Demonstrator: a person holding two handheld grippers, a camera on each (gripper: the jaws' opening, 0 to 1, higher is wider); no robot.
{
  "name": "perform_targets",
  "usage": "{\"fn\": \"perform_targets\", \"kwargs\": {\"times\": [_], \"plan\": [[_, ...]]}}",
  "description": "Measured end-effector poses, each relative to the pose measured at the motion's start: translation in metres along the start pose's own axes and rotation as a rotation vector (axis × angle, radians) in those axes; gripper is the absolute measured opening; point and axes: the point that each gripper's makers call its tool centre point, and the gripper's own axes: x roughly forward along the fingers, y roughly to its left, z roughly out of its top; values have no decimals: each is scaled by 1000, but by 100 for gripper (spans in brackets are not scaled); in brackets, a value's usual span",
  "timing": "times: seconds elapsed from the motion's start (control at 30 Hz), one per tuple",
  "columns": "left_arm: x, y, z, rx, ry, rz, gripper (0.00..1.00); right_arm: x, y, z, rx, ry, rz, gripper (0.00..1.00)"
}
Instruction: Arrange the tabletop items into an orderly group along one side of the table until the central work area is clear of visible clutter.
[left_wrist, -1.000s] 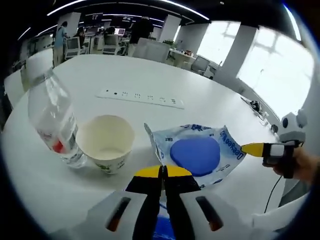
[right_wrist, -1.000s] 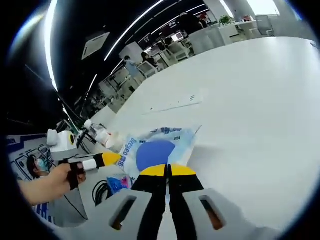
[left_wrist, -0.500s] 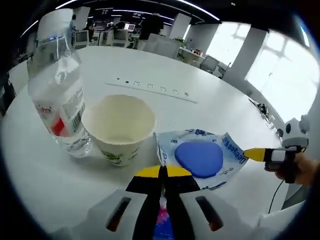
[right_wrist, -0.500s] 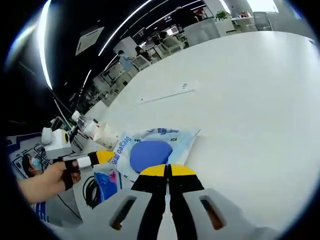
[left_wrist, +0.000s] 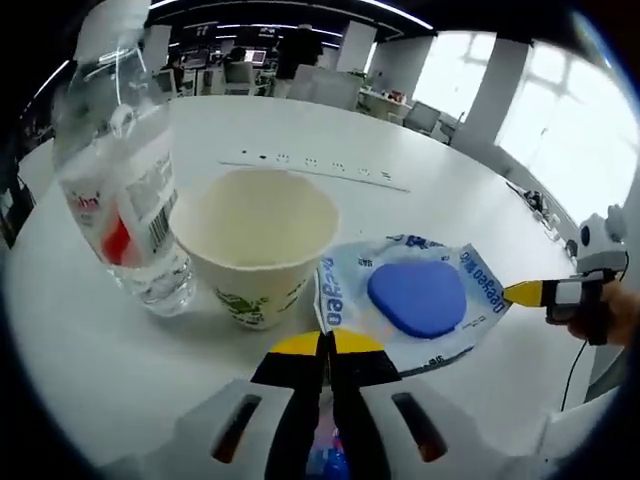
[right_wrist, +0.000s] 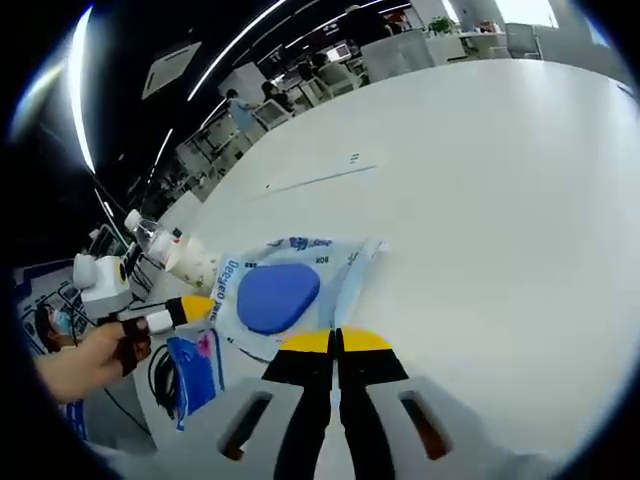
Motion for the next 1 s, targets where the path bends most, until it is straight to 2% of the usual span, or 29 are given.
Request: {"fn": "perform_targets", "kwargs": {"times": [0.2,0.33,0.53,0.8,1.0], "plan": [[3,0,-1,41,-10,2,0,3,-5,-9,-29,30,-24,0],[6,2,-2,-3,-29,2,0,4,-8,-16,-50,67,-43,0],[7,3,-2,13,-53,-9,0,4,-9,-18,-17,67,-38,0],[6,4,-2,-36,-102,-11,0,5,-9,-19,-32,61,-33,0],[6,4,0,-86,-82,-7,0,3,-8,-18,-21,41,-34,0]]}}
